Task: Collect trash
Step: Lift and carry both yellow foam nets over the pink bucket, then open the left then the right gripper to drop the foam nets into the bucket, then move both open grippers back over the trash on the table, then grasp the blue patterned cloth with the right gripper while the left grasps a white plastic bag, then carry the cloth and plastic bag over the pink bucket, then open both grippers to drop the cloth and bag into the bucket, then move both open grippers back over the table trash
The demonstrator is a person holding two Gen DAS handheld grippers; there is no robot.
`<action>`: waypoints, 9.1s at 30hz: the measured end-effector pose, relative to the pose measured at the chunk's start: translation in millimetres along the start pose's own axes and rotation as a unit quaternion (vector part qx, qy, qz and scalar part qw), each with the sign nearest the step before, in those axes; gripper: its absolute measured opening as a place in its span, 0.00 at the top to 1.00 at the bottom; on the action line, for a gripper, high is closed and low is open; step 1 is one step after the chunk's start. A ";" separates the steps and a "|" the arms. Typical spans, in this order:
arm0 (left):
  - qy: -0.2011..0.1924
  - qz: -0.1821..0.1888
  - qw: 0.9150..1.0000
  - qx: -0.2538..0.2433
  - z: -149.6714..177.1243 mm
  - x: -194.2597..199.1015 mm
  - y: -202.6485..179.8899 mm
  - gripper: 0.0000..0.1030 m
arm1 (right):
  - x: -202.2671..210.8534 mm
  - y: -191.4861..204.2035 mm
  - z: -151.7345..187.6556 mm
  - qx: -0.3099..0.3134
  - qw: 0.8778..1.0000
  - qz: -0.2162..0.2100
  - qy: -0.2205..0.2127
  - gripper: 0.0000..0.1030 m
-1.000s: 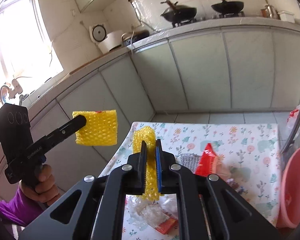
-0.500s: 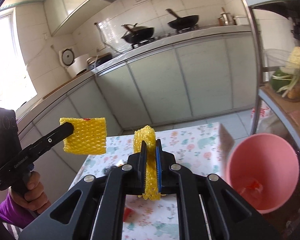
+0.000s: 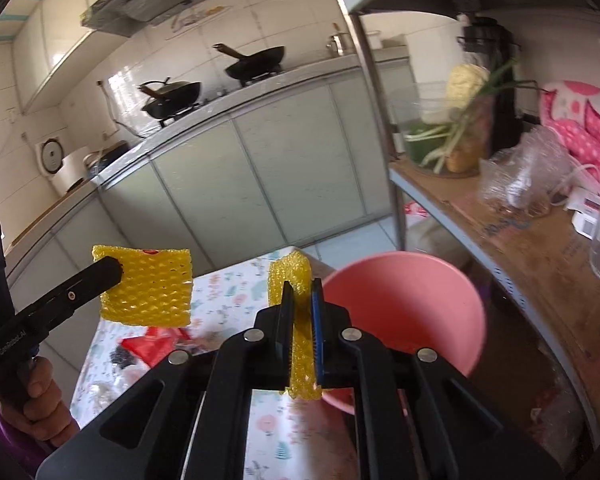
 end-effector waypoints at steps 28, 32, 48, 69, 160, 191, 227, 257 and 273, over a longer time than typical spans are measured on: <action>0.137 0.040 0.990 0.006 75.3 -130.3 -35.3 0.74 | -57.1 -75.8 33.4 -0.031 0.994 0.074 0.073 0.91; 0.135 0.037 0.990 0.011 74.3 -128.5 -33.7 0.69 | -57.1 -76.7 35.1 -0.030 0.993 0.081 0.074 0.87; 0.106 0.041 0.994 0.005 55.4 -102.5 -39.4 0.68 | -42.9 -70.3 32.0 -0.024 0.995 0.078 0.055 0.76; 0.060 -0.022 0.998 0.006 50.0 -3.2 -11.9 0.55 | -24.0 34.5 64.2 0.071 0.996 0.000 0.060 0.76; 0.048 -0.156 0.985 0.052 121.7 135.4 113.2 0.85 | -57.3 129.8 140.5 0.159 0.966 -0.060 0.193 0.85; -0.008 -0.088 0.995 -0.046 43.2 93.6 19.4 0.85 | 37.2 75.6 73.6 0.090 0.991 -0.072 0.063 0.85; 0.096 -0.003 0.995 -0.034 60.1 -110.3 -36.3 0.85 | -41.1 -58.6 42.7 0.006 0.998 0.038 0.057 0.84; 0.112 -0.005 0.993 -0.023 67.1 -110.2 -37.0 0.66 | -46.7 -54.5 53.8 0.019 0.996 0.059 0.071 0.81; 0.085 -0.052 0.994 -0.049 62.1 -23.2 -32.7 0.66 | -19.8 9.2 70.4 0.048 0.997 0.000 0.068 0.66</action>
Point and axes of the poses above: each gripper's, at about its wrist camera, not at the fingertips, and x roughly against the way its jaws point, y to its left, z to its underside, the point moved 7 cm from there along -x, roughly the way its jaws point, and after that the axes turned 7 degrees about -x, right-handed, at the moved point
